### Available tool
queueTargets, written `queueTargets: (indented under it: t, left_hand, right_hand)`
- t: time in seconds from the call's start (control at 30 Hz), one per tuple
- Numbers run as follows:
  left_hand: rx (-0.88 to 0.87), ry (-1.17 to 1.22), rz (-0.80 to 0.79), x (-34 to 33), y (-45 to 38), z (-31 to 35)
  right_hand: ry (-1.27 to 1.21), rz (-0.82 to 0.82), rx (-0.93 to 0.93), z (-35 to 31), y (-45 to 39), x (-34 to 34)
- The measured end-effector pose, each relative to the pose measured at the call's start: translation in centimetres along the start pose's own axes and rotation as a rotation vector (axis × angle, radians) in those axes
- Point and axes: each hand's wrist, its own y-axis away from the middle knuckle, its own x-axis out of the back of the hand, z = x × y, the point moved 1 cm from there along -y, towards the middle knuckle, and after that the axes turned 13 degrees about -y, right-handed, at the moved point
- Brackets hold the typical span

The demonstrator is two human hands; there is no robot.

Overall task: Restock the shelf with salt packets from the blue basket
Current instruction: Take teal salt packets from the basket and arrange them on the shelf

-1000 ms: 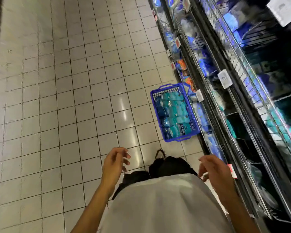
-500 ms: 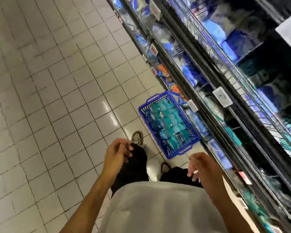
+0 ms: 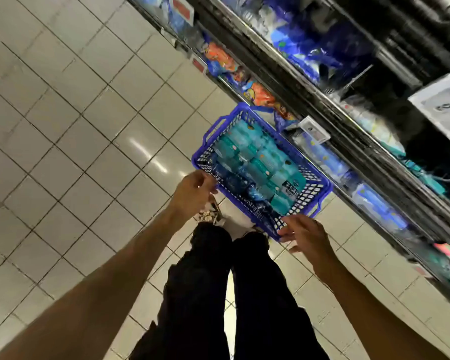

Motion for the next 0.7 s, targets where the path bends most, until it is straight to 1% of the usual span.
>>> queueTargets:
  t: [0.07,0.13,0.17,0.23,0.37,0.47,0.57,0.63,0.7]
  left_hand:
    - [0.032,-0.073,0.005,-1.8,-5.3,-1.0]
    - [0.036,-0.103,0.004,-3.9,-9.9,-1.7]
    - [0.036,-0.156,0.000,-5.3,-12.2,-2.0]
    - [-0.017,-0.353,0.028,-8.0,-16.4,-2.7]
    - [-0.210,-0.711,0.114,-12.3,-24.4,-3.7]
    - [-0.258,-0.938,0.175,-13.9,-30.2,-4.2]
    - [-0.248,-0.977,0.160,-14.9,-34.4,-4.8]
    - [-0.222,-0.990,0.185,-15.5,-35.7,-5.0]
    - [-0.156,-1.000,0.223,-16.1,-36.6,-5.0]
  right_hand:
    - [-0.008,0.003,-0.036,1.6,-5.2,-1.6]
    - [-0.024,0.039,-0.070,2.8,-10.3,-3.1]
    - [-0.026,0.060,-0.082,3.8,-12.9,-3.8]
    - [-0.015,0.090,-0.073,5.7,-18.0,-5.0]
    - [0.048,0.134,-0.026,8.3,-27.3,-7.0]
    - [0.126,0.228,0.026,8.5,-32.8,-8.3]
    - [0.024,0.337,-0.006,8.5,-36.3,-9.5]
    - [-0.013,0.361,-0.037,8.1,-37.4,-10.1]
    - [-0.111,0.358,-0.056,8.0,-38.5,-10.5]
